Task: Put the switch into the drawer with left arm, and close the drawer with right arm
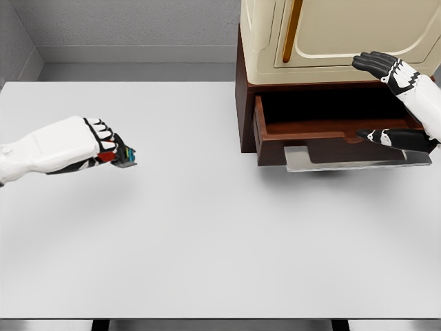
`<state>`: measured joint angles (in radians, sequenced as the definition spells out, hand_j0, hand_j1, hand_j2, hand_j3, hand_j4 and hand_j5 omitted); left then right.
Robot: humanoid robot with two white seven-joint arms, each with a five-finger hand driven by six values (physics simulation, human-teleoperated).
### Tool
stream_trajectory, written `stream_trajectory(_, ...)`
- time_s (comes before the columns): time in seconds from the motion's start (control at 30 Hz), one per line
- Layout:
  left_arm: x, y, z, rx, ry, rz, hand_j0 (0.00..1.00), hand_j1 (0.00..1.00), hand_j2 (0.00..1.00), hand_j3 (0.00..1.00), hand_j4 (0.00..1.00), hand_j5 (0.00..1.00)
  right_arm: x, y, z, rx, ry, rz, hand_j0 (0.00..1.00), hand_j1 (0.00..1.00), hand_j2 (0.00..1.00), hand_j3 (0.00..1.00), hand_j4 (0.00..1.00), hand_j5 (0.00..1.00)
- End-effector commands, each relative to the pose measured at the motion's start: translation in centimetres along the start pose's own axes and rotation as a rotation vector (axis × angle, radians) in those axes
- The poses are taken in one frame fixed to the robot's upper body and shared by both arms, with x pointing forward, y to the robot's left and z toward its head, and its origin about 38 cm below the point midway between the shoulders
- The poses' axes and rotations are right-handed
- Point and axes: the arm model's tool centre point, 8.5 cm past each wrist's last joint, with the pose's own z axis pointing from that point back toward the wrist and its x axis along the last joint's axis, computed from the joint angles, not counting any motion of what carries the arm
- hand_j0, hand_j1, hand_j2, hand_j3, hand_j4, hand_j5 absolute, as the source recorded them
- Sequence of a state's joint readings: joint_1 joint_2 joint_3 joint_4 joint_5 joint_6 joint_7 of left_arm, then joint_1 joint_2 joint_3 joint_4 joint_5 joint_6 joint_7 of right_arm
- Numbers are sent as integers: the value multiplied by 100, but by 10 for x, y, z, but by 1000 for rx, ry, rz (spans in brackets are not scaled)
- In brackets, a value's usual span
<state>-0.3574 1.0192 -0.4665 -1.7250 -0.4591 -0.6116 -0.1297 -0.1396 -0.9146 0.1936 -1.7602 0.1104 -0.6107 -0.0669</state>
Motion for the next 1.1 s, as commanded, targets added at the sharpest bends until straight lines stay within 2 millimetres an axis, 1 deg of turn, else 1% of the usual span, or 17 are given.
stream_trajectory(0.0, 2, -2, -4, 12, -7, 13, 49, 49, 49, 49, 49, 49, 0, -1, 0, -3, 1, -4, 100, 100, 100, 100, 100, 100)
stream_trajectory(0.1, 4, -3, -10, 7, -16, 17, 49, 49, 49, 49, 49, 49, 0, -1, 0, -3, 1, -4, 100, 100, 100, 100, 100, 100)
stream_trajectory(0.17, 7, -2, -21, 13, -41, 16, 49, 49, 49, 49, 49, 49, 0, -1, 0, -3, 1, -4, 100, 100, 100, 100, 100, 100)
stream_trajectory(0.27, 7, -1, -24, 9, -50, 14, 49, 49, 49, 49, 49, 49, 0, -1, 0, -3, 0, -4, 100, 100, 100, 100, 100, 100)
stream_trajectory(0.33, 7, 4, -28, 18, -56, 5, 49, 49, 49, 49, 49, 49, 0, -1, 0, -3, 0, -4, 100, 100, 100, 100, 100, 100)
stream_trajectory(0.37, 9, 6, -35, 24, -72, 3, 49, 49, 49, 49, 49, 49, 0, -1, 0, -3, 0, -4, 100, 100, 100, 100, 100, 100)
stream_trajectory(0.53, 14, 9, -48, 30, -103, -7, 49, 49, 49, 49, 49, 49, 0, -1, 0, -3, 1, -4, 100, 100, 100, 100, 100, 100)
stream_trajectory(0.6, 18, 12, -57, 33, -126, -13, 49, 49, 49, 49, 49, 49, 0, -1, 0, -3, 1, -4, 100, 100, 100, 100, 100, 100)
stream_trajectory(0.7, 18, 13, -57, 31, -127, -14, 49, 49, 49, 49, 49, 49, 0, -1, 0, -3, 1, -4, 100, 100, 100, 100, 100, 100)
stream_trajectory(0.77, 17, 17, -59, 37, -129, -22, 49, 49, 49, 49, 49, 49, 0, -1, 0, -3, 1, -4, 100, 100, 100, 100, 100, 100)
stream_trajectory(0.93, 20, 23, -68, 55, -146, -30, 49, 49, 49, 49, 49, 49, 0, -1, 0, -3, 1, -4, 100, 100, 100, 100, 100, 100)
stream_trajectory(1.0, 19, 27, -68, 61, -146, -37, 49, 49, 49, 49, 49, 49, 0, -1, 0, -3, 1, -4, 100, 100, 100, 100, 100, 100)
stream_trajectory(1.07, 21, 32, -74, 79, -156, -43, 49, 49, 49, 49, 49, 49, 0, -1, 0, -3, 0, -4, 100, 100, 100, 100, 100, 100)
